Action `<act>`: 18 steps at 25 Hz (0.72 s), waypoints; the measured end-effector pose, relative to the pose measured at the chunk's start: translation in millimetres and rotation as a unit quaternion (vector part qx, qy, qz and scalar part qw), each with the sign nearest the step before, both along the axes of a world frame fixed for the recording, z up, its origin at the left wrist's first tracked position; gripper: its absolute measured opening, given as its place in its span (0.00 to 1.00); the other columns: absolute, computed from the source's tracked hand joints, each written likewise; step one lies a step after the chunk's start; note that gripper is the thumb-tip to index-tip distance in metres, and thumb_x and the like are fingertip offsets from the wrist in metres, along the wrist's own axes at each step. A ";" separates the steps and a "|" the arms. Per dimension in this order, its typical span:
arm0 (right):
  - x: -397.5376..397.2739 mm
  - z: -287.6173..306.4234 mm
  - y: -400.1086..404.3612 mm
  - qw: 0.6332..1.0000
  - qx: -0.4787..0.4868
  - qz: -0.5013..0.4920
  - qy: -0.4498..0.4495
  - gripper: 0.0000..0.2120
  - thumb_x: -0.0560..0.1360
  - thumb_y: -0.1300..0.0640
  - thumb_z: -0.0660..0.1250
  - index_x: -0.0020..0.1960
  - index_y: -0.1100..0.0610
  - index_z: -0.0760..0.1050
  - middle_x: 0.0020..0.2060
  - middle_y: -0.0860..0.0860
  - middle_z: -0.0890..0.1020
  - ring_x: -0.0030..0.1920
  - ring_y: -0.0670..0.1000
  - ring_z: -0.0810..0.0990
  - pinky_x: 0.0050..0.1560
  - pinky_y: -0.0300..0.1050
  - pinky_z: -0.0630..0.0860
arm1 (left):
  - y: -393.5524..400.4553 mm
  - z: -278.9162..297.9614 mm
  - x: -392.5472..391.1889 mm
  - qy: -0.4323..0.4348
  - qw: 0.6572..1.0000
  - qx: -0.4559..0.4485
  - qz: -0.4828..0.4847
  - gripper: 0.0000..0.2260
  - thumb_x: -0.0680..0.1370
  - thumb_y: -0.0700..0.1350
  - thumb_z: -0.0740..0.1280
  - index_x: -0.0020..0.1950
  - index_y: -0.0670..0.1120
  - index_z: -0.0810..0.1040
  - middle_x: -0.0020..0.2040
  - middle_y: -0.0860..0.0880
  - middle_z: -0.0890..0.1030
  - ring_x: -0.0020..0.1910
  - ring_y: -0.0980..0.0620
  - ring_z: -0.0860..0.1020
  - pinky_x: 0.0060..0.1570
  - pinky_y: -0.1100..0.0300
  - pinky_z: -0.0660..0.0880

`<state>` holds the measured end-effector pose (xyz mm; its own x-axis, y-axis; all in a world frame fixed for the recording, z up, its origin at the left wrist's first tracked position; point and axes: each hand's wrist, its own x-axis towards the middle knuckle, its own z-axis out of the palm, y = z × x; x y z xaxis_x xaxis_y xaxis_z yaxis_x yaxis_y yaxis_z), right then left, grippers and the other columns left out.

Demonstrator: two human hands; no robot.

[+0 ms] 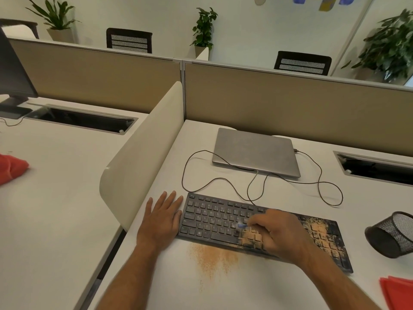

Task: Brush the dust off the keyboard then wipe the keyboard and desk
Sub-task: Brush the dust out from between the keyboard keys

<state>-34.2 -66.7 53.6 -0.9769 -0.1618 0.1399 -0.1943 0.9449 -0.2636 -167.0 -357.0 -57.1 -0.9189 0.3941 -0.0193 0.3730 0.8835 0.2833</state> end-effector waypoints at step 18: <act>2.4 1.2 -3.2 0.999 0.021 0.034 -0.037 0.06 0.73 0.53 0.66 0.47 0.43 0.79 0.33 0.39 0.77 0.33 0.41 0.71 0.32 0.33 0.65 | -0.1 1.6 1.5 0.005 1.000 0.005 -0.002 0.33 0.77 0.62 0.34 0.81 0.59 0.54 0.81 0.59 0.51 0.80 0.58 0.42 0.78 0.50 0.36</act>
<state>-31.9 -69.9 54.8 -0.9709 -0.2318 0.0595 -0.2393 0.9407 -0.2403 -165.5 -357.1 -55.5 -0.9176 0.3975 -0.0065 0.3788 0.8791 0.2894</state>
